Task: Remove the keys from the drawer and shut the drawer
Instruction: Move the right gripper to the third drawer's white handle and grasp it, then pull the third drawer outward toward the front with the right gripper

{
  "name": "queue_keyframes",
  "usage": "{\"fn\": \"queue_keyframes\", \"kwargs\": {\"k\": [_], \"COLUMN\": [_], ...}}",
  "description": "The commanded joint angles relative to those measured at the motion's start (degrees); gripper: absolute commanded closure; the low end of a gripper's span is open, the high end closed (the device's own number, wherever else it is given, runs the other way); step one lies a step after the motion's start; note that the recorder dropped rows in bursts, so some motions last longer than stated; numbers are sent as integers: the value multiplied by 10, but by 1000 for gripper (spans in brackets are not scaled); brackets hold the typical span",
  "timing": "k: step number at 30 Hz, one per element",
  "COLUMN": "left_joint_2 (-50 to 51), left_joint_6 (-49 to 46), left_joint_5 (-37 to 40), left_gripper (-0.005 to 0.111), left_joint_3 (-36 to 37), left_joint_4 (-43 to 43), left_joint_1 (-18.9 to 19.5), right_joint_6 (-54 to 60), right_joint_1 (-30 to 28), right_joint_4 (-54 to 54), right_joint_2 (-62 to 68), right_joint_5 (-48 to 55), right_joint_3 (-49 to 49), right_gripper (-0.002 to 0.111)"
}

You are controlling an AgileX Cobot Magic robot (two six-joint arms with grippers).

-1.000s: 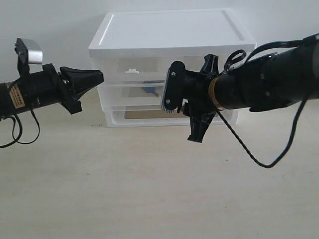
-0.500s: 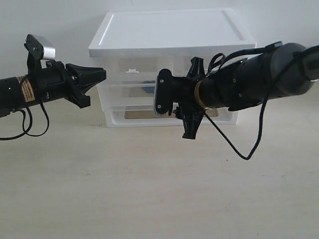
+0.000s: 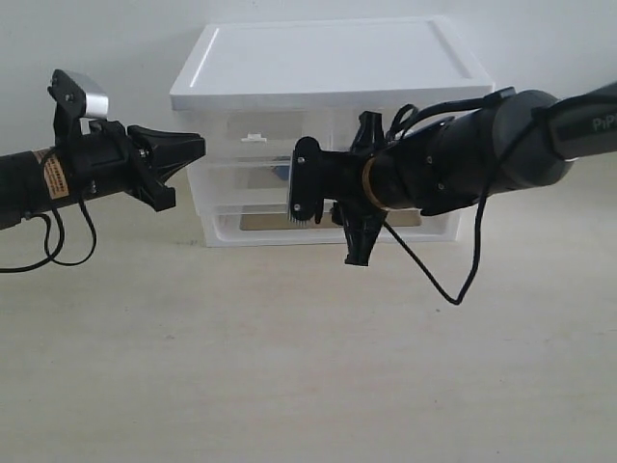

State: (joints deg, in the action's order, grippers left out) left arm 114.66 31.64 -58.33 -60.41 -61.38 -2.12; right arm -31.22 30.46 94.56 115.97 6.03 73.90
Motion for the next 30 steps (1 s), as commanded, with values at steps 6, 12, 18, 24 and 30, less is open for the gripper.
{"fn": "queue_keyframes", "kwargs": {"k": [6, 12, 18, 24, 30], "left_joint_2": [1, 1, 1, 7, 7], "left_joint_6": [-4, -4, -4, -4, -4], "left_joint_5": [1, 1, 8, 8, 2], "left_gripper": [102, 102, 102, 102, 102], "left_joint_3": [-3, -3, -3, -3, -3], "left_joint_4": [9, 9, 10, 25, 25], "left_joint_1": [-4, -4, -4, -4, -4], "right_joint_6": [-2, -2, 12, 28, -12], "right_joint_1": [5, 22, 67, 69, 69], "right_joint_4": [25, 2, -21, -43, -43], "right_joint_2": [34, 54, 47, -6, -49], "right_joint_5": [99, 114, 128, 93, 50], "right_joint_3": [28, 28, 26, -78, -116], "right_gripper": [108, 108, 108, 108, 108]}}
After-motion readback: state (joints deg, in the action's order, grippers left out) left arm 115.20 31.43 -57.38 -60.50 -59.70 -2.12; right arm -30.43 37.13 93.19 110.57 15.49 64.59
